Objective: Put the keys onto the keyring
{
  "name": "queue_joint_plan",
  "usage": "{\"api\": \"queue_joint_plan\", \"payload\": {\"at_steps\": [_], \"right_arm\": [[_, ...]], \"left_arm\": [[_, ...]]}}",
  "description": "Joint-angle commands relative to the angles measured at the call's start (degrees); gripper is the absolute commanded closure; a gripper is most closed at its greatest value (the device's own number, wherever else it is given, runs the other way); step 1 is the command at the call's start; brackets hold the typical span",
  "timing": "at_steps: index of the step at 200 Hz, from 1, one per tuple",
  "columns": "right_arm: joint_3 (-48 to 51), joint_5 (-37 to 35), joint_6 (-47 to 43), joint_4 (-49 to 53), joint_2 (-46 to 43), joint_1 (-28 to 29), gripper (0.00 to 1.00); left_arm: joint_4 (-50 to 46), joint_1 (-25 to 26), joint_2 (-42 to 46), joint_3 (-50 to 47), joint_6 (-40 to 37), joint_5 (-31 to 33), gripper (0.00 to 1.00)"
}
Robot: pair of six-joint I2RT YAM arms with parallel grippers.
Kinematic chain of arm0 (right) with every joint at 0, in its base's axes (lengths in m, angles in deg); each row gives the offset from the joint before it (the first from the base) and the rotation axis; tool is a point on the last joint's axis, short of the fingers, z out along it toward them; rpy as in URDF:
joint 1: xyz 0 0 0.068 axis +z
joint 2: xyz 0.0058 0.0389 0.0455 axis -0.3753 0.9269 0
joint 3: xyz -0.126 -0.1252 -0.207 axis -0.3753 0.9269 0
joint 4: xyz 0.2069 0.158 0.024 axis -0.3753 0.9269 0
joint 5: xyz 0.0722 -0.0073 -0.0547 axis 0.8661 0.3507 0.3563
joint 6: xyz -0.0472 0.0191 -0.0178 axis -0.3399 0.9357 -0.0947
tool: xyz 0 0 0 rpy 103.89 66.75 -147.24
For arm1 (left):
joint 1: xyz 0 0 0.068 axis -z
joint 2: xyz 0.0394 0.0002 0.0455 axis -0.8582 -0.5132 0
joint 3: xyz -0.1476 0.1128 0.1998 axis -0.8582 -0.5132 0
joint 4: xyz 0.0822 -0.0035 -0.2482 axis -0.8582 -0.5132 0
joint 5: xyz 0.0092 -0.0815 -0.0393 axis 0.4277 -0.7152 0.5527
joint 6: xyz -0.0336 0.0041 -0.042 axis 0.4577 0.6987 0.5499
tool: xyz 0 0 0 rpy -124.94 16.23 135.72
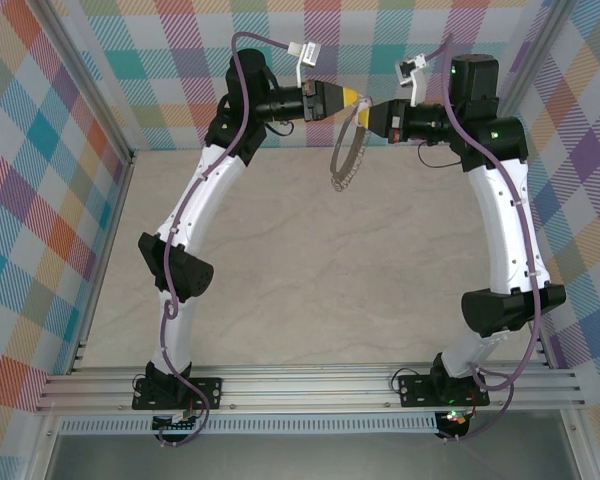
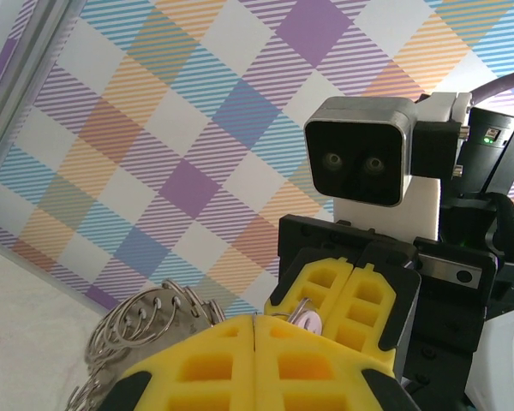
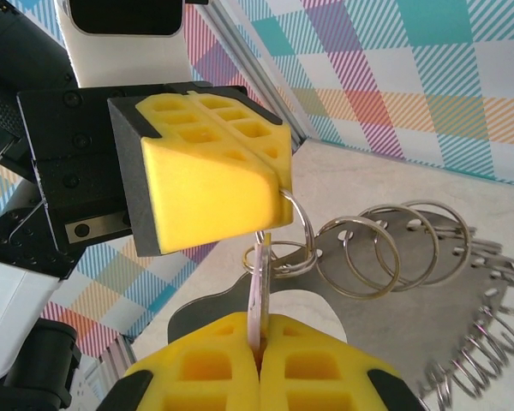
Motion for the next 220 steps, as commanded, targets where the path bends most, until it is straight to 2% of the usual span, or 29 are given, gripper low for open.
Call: {"api": "queue_joint_plan", "payload": {"at_steps": [1,68,135,220], "right_arm": [[1.83,1.26,-1.37,-0.24,-1.42,-0.21,1.00],[9.82,2.49,2.03,-6.26,-4.93,-0.21,1.00],[3.33,0.26,0.40,-3.19,-2.59,-1.29,1.00],[-6.98,2.40,-3.29,3.81,2.54,-2.05,1.00]], "left_arm": [[0.67,-0.27,3.61,1.65,-1.25,0.59,1.00],[0.99,-0.25,3.33,1.68,-0.86,0.57,1.00],[0.82,-0.15,3.18,1.63,-0.85,-0.06,1.00],[-1.38,0.11,3.51,1.64,-3.00,-1.23,1.00]]}}
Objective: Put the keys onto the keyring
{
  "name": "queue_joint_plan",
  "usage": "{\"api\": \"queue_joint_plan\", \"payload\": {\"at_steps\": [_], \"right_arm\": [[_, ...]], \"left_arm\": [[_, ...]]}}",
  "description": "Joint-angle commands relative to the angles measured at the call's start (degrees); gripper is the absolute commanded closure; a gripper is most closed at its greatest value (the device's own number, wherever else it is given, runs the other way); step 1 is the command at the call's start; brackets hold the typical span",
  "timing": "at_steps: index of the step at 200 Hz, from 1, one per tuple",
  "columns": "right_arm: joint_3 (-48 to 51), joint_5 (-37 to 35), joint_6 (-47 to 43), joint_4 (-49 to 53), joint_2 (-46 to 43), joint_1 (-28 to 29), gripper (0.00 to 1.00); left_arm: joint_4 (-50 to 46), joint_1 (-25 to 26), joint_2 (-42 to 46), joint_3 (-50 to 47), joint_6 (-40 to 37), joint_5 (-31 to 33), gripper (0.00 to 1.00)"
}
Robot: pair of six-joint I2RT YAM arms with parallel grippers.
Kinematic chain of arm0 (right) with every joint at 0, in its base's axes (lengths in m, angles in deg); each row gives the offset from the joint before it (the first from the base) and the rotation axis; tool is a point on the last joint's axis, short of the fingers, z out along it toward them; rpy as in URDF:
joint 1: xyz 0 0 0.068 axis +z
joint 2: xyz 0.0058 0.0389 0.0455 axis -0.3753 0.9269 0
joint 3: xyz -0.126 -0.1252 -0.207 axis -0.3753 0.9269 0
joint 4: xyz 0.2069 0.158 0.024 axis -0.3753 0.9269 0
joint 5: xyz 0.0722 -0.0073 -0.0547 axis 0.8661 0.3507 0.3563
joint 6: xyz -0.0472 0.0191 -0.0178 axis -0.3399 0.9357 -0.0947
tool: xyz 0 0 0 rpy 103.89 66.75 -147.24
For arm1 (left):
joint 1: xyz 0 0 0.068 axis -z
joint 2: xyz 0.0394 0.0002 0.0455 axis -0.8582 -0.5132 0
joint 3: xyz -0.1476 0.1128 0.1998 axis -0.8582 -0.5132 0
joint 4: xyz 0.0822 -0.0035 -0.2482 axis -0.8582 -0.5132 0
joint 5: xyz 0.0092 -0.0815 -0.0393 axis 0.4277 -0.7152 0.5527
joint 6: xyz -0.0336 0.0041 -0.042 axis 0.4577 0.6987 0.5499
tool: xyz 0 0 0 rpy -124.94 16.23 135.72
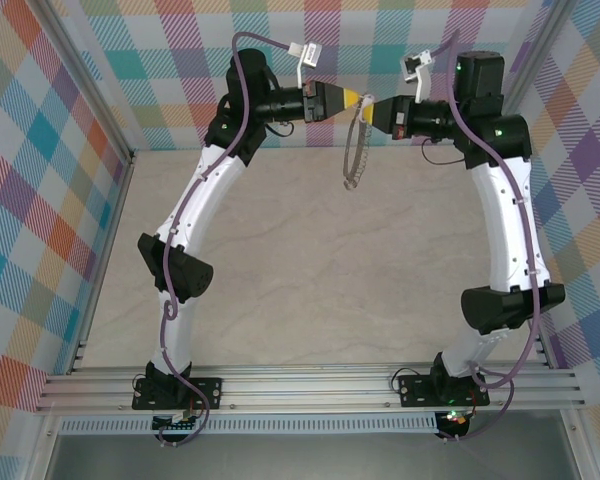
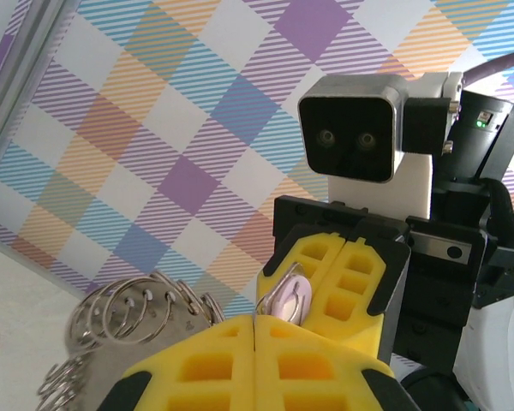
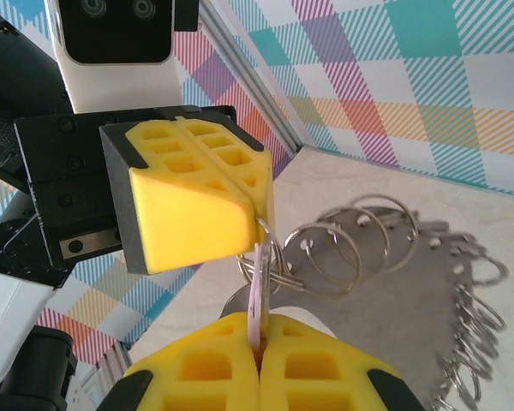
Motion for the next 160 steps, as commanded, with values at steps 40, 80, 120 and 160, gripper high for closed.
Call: {"api": "queue_joint_plan", "payload": {"at_steps": [40,80,120,160], "right_arm": [[-6.48,0.36,-5.64,5.61,2.20,-0.93,1.00],[-6.65,0.49,-6.58,6.32,1.87,-2.28,1.00],[-7.16,1.59,-7.33,7.60,2.27,-2.74,1.00],[-9.86,1.93,-9.69,11.44,3.48,-2.74,1.00]], "left_arm": [[-1.90,0.04,3.44,1.55,-3.34,-1.31,1.00],[-3.22,0.00,3.65,1.55,-4.62,-1.20,1.00],[-3.34,0.03,3.78,1.56,-4.85,-1.25,1.00],[-3.25,0.05,3.73,1.59,-4.86,-1.22,1.00]]}}
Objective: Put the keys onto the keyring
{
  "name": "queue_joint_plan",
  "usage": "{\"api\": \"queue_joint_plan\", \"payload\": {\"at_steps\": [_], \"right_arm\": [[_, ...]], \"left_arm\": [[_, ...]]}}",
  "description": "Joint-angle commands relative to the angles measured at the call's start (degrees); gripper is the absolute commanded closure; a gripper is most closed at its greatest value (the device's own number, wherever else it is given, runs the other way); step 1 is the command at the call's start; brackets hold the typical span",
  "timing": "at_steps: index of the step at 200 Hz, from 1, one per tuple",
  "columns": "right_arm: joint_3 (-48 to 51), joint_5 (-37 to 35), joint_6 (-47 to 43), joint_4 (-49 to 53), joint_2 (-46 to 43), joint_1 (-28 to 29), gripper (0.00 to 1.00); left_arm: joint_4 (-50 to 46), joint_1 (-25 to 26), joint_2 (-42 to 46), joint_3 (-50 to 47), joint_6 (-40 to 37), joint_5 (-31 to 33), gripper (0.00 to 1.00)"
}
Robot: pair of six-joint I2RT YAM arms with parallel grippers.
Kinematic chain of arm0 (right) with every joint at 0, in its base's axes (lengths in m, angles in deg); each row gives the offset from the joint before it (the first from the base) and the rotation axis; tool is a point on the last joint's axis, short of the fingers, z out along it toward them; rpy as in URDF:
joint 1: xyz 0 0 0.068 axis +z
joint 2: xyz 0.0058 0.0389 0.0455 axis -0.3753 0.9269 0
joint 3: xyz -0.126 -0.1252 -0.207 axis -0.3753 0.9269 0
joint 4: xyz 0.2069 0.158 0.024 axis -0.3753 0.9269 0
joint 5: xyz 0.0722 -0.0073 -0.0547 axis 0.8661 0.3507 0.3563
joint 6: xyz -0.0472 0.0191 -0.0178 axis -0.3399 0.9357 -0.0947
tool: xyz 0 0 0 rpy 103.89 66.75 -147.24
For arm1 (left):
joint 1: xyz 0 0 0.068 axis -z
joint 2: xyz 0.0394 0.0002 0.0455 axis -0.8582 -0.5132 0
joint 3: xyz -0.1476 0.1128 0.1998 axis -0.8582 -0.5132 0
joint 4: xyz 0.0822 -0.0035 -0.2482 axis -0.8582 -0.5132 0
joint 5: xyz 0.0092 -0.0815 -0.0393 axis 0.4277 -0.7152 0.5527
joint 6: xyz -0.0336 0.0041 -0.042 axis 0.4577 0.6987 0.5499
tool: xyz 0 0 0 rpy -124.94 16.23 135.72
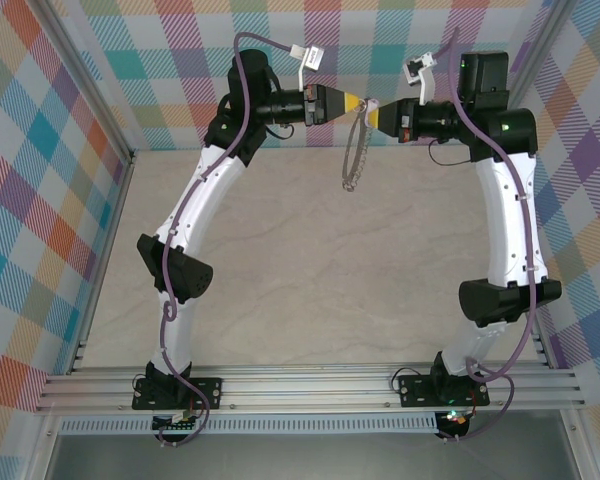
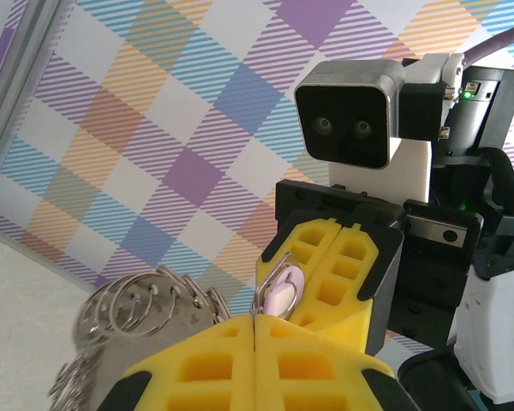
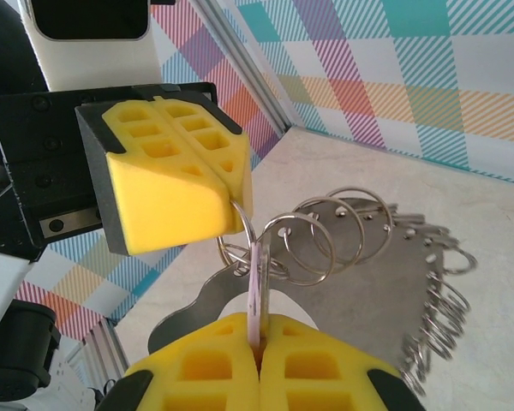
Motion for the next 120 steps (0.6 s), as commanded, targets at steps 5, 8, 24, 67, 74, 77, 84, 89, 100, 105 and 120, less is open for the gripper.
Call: {"api": "queue_joint_plan", "payload": {"at_steps": [5,8,24,67,74,77,84,89,100,105,120], "right_arm": [[-4.09,1.00,-3.42,2.52,1.03,-0.97,1.00],[-4.21,0.85,-3.59,2.76,1.09,-0.97,1.00],[-4.39,0.35,-4.51,3.42,1.14,-0.97,1.00],[-4.32,2.63,-4.40,3.71,1.80,-0.89,1.00],[-4.26,2.88,-4.28,3.69,1.93,-0.84,1.00],[-4.23,2.96,-4.22,3.65,1.90,-0.78,1.00],[-4.16,3.22,-4.02,3.47,1.90,-0.80,1.00],[-4.10,3.32,-3.88,3.31,1.89,-0.79,1.00],[-4.00,3.81,-3.48,2.85,1.89,-0.80,1.00],[-3.89,4.24,-3.19,2.47,1.89,-0.80,1.00],[-3.62,5.30,-2.56,1.86,2.04,-0.80,1.00]], "left_arm": [[-0.25,-0.19,3.32,1.59,-1.46,-1.18,1.00],[-0.24,-0.20,3.32,1.55,-1.49,-1.21,1.00],[-0.21,-0.24,3.32,1.63,-1.47,-1.24,1.00],[-0.03,-0.18,3.23,1.63,-1.25,-0.96,1.00],[-0.03,-0.17,3.25,1.59,-1.11,-0.90,1.00],[0.01,-0.17,3.30,1.63,-1.16,-0.89,1.00],[0.10,-0.15,3.23,1.69,-1.02,-0.84,1.00],[0.10,-0.11,3.16,1.61,-1.02,-0.81,1.00],[0.10,-0.07,3.14,1.62,-1.04,-0.69,1.00],[0.17,-0.07,3.07,1.63,-0.95,-0.62,1.00],[0.50,0.04,2.99,1.63,-0.68,-0.23,1.00]]}}
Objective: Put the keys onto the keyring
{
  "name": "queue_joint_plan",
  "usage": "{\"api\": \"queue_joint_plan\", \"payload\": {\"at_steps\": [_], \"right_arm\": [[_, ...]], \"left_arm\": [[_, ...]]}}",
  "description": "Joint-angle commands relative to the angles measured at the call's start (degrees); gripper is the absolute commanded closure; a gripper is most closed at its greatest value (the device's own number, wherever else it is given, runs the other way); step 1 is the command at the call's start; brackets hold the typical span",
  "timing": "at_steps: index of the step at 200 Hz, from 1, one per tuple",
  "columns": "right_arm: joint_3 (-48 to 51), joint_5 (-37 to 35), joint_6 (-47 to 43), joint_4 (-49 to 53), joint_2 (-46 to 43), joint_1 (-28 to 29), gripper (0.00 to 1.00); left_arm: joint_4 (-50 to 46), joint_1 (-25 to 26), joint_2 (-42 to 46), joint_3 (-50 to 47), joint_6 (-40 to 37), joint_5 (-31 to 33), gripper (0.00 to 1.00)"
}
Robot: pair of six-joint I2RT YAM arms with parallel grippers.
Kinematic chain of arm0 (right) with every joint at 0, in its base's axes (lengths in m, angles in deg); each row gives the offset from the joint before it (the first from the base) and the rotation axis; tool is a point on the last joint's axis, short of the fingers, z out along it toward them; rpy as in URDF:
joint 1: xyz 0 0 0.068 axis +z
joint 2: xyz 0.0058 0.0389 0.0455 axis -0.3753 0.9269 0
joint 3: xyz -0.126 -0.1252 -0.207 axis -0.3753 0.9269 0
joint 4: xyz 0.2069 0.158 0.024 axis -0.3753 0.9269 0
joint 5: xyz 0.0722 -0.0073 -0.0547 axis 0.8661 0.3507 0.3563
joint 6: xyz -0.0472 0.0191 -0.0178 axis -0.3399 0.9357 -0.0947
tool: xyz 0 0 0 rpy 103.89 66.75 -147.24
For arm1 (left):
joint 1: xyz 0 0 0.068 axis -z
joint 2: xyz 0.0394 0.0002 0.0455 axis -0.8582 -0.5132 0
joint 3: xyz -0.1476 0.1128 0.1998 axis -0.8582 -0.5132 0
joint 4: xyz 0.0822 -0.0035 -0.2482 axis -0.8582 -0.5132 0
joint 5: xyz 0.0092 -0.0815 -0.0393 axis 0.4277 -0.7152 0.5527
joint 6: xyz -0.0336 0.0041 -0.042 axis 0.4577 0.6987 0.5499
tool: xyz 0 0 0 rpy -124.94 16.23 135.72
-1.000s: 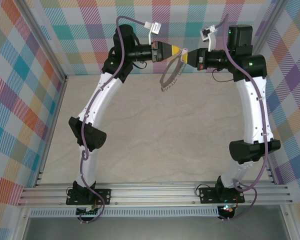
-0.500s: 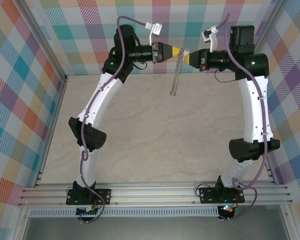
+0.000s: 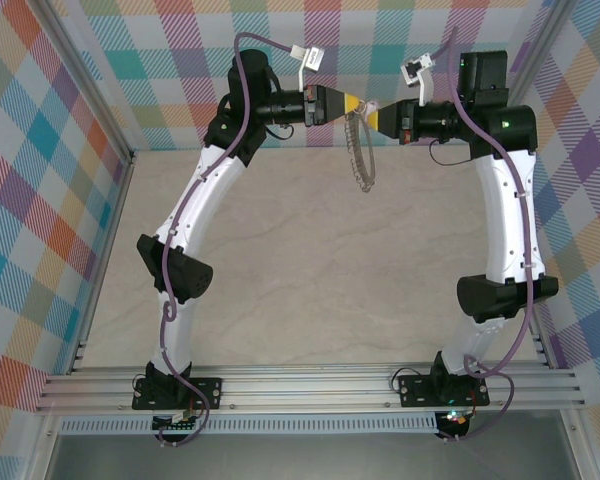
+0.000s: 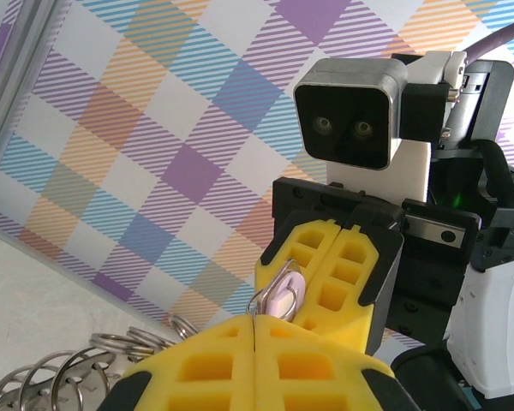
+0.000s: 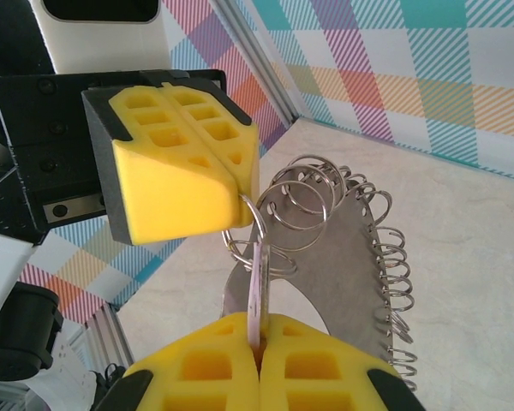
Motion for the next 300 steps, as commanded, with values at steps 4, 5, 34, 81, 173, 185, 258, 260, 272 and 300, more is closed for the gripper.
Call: {"api": "queue_joint_plan", "payload": {"at_steps": [4,5,34,81,173,185,258,260,272,300], "right_arm": [[-1.03,3.48,0.39,-1.10,0.46,-0.63,1.00],[-1.03,3.46,0.40,-1.10,0.46,-0.59,1.00],[-0.63,3.01,0.76,-1.37,0.43,-0.48,1.00],[2.38,1.60,2.77,-3.34,-0.46,-0.47,1.00],[2.57,-2.60,6.41,-1.36,1.83,-0.56,1.00],[2.49,-3.11,6.48,-0.57,2.41,-0.58,1.00],[6.21,-4.08,6.78,-0.21,4.86,-0.65,1.00],[6.51,-4.01,6.77,-0.33,4.88,-0.67,1.00],[8.15,-3.78,7.46,-1.65,5.28,-0.64,1.00],[12.17,-2.84,10.61,-7.11,6.98,-0.47,1.00]], "left_arm": [[1.00,0.01,2.90,1.63,-0.57,0.13,1.00],[1.00,0.02,2.90,1.63,-0.58,0.17,1.00],[0.53,-0.05,2.81,1.61,-0.50,1.44,1.00],[-0.87,0.02,2.27,1.63,-0.05,4.09,1.00],[-2.86,-0.32,1.32,1.61,0.12,5.96,0.68],[-4.70,-0.64,1.41,1.55,-0.08,6.64,0.62],[-9.99,-3.37,3.58,-0.27,-1.57,13.75,0.46],[-9.99,-3.46,3.73,-0.47,-1.54,14.01,0.46],[-9.65,-4.28,4.67,-2.09,-1.22,14.57,0.45],[-9.24,-5.90,6.40,-5.20,-0.69,15.57,0.44]]}}
